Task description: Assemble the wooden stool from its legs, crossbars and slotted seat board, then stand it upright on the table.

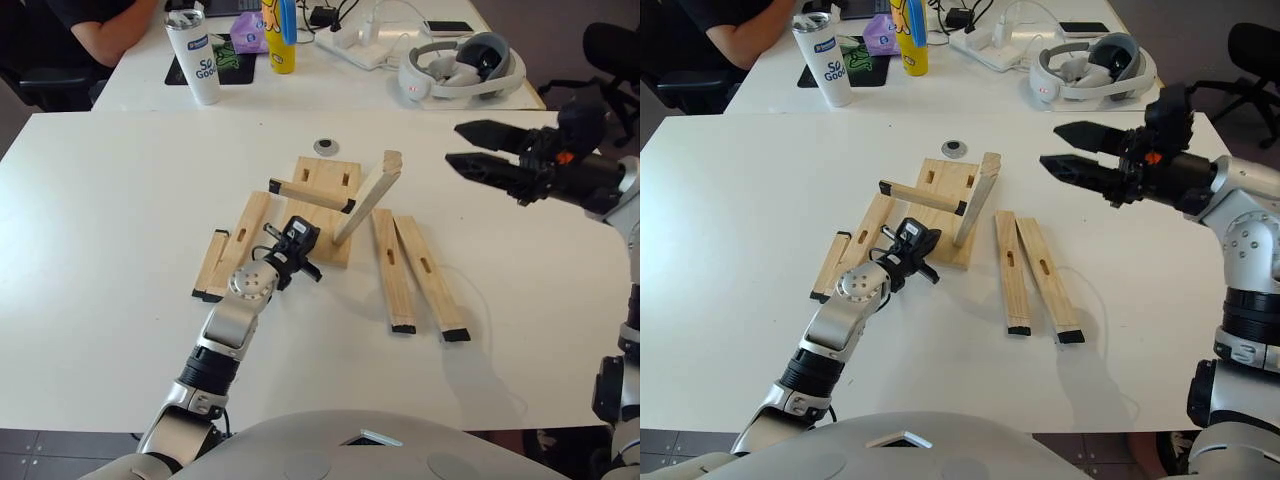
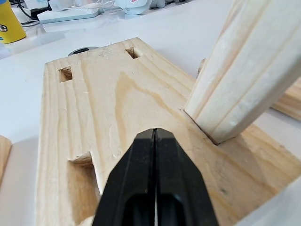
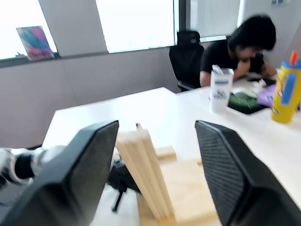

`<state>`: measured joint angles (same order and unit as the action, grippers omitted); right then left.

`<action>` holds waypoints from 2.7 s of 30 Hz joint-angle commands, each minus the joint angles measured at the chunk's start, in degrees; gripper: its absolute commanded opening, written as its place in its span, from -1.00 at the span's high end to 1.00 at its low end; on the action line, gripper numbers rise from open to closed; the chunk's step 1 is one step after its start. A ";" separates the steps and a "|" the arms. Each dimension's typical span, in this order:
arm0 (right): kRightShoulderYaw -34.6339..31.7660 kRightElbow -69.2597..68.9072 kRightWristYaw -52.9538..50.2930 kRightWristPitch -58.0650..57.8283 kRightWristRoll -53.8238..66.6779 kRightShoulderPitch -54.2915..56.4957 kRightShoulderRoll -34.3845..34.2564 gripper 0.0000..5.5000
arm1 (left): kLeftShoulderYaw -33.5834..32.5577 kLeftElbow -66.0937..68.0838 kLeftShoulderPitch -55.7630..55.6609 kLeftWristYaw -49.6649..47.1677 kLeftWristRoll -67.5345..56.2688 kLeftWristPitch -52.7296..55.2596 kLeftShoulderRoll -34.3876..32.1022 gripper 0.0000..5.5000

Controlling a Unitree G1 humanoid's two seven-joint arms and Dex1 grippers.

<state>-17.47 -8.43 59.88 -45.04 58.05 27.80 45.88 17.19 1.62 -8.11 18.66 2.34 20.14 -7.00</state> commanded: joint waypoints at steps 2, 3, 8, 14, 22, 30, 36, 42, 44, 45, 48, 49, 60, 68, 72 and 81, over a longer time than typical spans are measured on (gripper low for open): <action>0.67 -6.36 -7.74 -2.71 4.66 1.53 -4.35 0.20 | -0.60 2.95 3.33 -0.74 1.04 3.58 -1.53 1.00; 1.62 -7.19 -8.71 -1.77 3.64 1.03 -5.53 0.25 | -0.57 3.03 3.29 -0.70 1.06 3.59 -1.49 1.00; 5.51 -8.38 -12.58 2.65 -0.82 0.47 -11.55 0.55 | -0.41 3.31 2.94 -0.56 1.02 3.71 -1.28 1.00; 8.10 -7.06 -17.37 5.27 -1.36 4.09 -19.69 0.89 | 0.13 4.26 1.89 -0.16 1.08 3.79 -0.98 1.00; 10.25 -5.63 -19.40 7.69 -3.70 5.99 -24.23 0.99 | 0.59 4.53 1.06 0.01 0.89 4.10 -0.62 1.00; 2.43 -3.15 -26.02 9.87 2.76 17.67 -27.36 0.99 | 0.67 3.66 1.81 -0.36 0.85 4.61 -0.21 1.00; 16.42 -2.95 -22.82 12.64 -10.44 2.70 -28.40 0.99 | 0.92 3.05 1.88 -0.36 0.76 5.12 -0.06 1.00; 19.88 -1.81 -29.85 23.18 -21.31 -4.15 -34.43 0.99 | 0.81 3.15 0.57 -0.31 0.38 5.42 0.87 1.00; 17.48 -1.74 -29.81 24.05 -19.34 1.75 -35.04 0.99 | 0.69 3.24 0.83 -0.78 0.35 5.38 1.26 1.00; 16.25 -1.60 -29.85 23.94 -18.45 4.05 -34.81 0.99 | 0.71 3.62 0.78 -0.91 0.37 5.24 1.46 1.00; 11.38 -2.60 -30.21 22.00 -13.19 10.14 -33.44 0.99 | 0.58 4.40 0.35 -0.91 0.42 5.06 1.71 1.00; 9.57 -3.46 -30.37 21.16 -10.72 12.04 -32.87 0.99 | 0.54 4.52 0.26 -0.87 0.45 5.03 1.72 1.00; 22.34 -2.94 -37.15 14.90 -20.26 0.71 -27.47 0.99 | 0.81 3.94 0.14 -0.10 0.47 5.48 1.53 1.00; 13.22 -2.02 -44.23 25.58 -24.43 6.67 -32.38 0.99 | 0.61 3.45 0.25 0.55 -0.34 6.87 1.58 1.00; 5.59 2.58 -48.00 30.88 -28.83 10.73 -28.41 0.99 | -3.22 4.25 -0.41 -2.00 -3.79 9.55 5.28 1.00; 9.44 2.24 -46.53 21.23 -33.82 -8.13 -26.34 0.99 | -6.50 0.53 -0.70 -9.95 -7.07 11.63 11.69 1.00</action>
<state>-9.56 -2.91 13.00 -19.78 25.10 25.25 18.91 10.50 2.76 -10.98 11.32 -6.11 29.57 2.62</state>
